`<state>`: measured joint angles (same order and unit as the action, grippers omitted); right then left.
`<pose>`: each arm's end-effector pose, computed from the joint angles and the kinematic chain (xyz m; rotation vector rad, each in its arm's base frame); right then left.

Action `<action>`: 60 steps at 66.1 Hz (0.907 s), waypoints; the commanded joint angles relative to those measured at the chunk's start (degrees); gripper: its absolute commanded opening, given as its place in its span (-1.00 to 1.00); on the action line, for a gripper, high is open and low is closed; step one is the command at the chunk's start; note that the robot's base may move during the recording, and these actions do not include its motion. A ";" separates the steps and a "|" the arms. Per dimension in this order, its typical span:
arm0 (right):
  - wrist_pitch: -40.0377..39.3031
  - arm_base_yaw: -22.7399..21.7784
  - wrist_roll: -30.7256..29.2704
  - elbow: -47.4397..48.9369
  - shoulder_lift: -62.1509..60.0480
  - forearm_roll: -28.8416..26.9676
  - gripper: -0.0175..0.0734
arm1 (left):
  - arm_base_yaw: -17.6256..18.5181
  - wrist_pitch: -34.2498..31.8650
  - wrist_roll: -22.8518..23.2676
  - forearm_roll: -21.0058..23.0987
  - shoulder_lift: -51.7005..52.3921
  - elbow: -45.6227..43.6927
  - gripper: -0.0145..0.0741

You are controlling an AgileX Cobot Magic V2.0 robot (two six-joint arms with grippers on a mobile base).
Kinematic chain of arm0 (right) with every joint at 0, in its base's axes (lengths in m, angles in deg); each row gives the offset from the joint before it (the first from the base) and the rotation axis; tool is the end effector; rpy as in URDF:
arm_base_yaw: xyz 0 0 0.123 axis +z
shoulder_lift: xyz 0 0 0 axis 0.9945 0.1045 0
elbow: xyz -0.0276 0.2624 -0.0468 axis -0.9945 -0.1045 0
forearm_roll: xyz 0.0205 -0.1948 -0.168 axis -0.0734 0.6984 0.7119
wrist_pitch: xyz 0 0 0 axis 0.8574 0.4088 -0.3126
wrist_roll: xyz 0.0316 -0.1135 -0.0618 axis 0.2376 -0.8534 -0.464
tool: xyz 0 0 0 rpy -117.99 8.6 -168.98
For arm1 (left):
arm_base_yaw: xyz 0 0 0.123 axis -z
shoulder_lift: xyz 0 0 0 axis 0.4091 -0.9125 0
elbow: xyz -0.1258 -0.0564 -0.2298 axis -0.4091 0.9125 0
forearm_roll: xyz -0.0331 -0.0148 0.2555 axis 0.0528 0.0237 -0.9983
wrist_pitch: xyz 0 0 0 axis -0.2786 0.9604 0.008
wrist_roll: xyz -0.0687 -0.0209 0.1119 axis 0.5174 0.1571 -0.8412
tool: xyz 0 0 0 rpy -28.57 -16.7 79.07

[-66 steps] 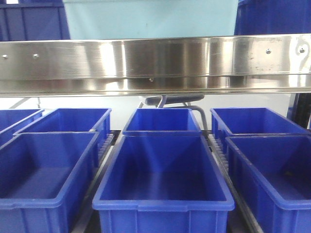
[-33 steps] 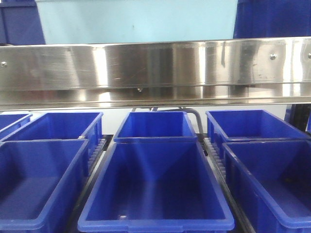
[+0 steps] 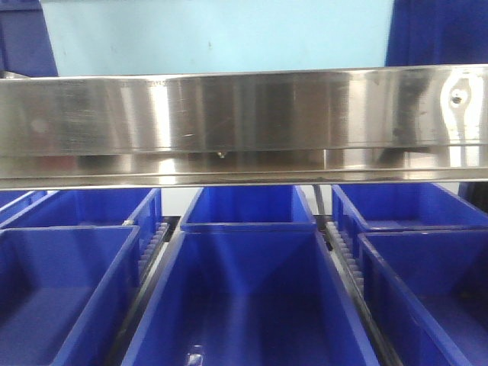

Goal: Move two blue bins to right shelf middle

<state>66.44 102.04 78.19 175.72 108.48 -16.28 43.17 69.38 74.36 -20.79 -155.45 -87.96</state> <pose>0.3758 0.1043 0.4482 -0.0291 2.0058 0.2022 0.3655 -0.1060 0.4900 0.1075 1.8026 -0.1792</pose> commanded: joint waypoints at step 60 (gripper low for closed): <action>-2.64 0.41 -1.18 0.38 -0.09 -0.89 -0.98 | 0.86 -5.54 0.70 4.50 0.85 -0.85 -0.92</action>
<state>66.44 102.04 78.19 175.72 108.48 -16.28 43.17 69.38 74.36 -20.79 -155.45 -87.96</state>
